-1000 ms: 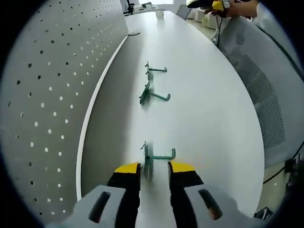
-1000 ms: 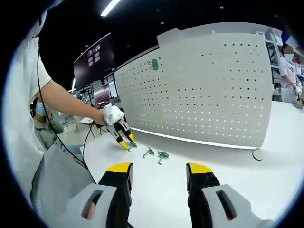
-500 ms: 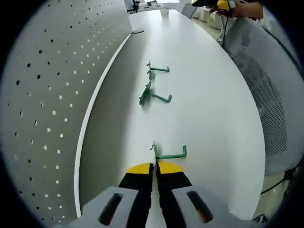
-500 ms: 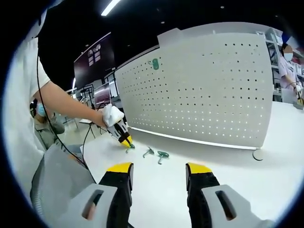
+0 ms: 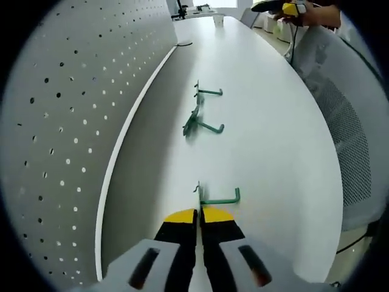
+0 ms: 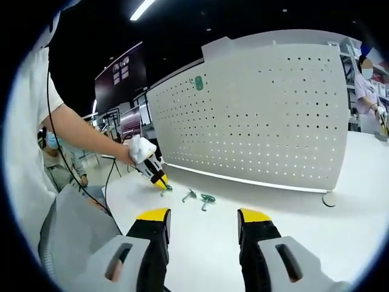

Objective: Insert the hook assembly into the mounting plate slot until the hook locks in place.

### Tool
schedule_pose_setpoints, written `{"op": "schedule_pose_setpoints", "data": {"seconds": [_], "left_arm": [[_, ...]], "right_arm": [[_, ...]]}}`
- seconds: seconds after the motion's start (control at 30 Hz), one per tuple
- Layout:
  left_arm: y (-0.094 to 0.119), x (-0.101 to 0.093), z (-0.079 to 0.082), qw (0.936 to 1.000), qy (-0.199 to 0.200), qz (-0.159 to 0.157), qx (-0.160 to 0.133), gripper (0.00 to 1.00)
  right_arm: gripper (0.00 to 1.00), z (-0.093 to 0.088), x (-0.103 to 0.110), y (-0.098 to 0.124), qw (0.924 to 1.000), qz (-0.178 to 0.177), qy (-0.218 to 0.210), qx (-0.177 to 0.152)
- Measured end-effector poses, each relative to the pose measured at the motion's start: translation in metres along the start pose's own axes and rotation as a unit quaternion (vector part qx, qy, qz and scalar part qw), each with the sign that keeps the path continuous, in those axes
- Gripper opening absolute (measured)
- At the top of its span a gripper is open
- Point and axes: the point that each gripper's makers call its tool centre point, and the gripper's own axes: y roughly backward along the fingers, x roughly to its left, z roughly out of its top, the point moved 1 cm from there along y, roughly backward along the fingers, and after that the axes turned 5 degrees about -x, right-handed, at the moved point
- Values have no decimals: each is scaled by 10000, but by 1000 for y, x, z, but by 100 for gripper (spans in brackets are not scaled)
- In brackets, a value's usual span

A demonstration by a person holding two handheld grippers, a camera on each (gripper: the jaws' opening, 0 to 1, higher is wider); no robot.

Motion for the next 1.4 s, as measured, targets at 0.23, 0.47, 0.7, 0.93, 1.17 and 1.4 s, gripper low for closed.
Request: {"op": "schedule_pose_setpoints", "data": {"seconds": [0.23, 0.47, 0.7, 0.93, 1.17, 1.4], "left_arm": [[6, 5, 6, 9993, 115, 168, -298, 1], [19, 16, 22, 9953, 362, 473, -765, 1], [37, 26, 39, 9861, 587, 997, -1190, 1], [47, 25, 51, 9785, 750, 1173, -1519, 1], [58, 22, 65, 9684, 936, 1345, -1878, 1], [73, 24, 79, 9544, 1140, 1582, -2258, 1]], "right_arm": [[43, -2, 1, -1, 10000, 20, 45, 40], [45, -1, 2, -1, 9999, 40, 92, 60], [45, -2, 2, -1, 9999, 37, 102, 67], [45, -1, 1, -1, 9999, 29, 100, 28], [45, 1, 1, -1, 9999, 39, 119, 1], [48, 1, 1, -2, 9999, 58, 129, -14]]}}
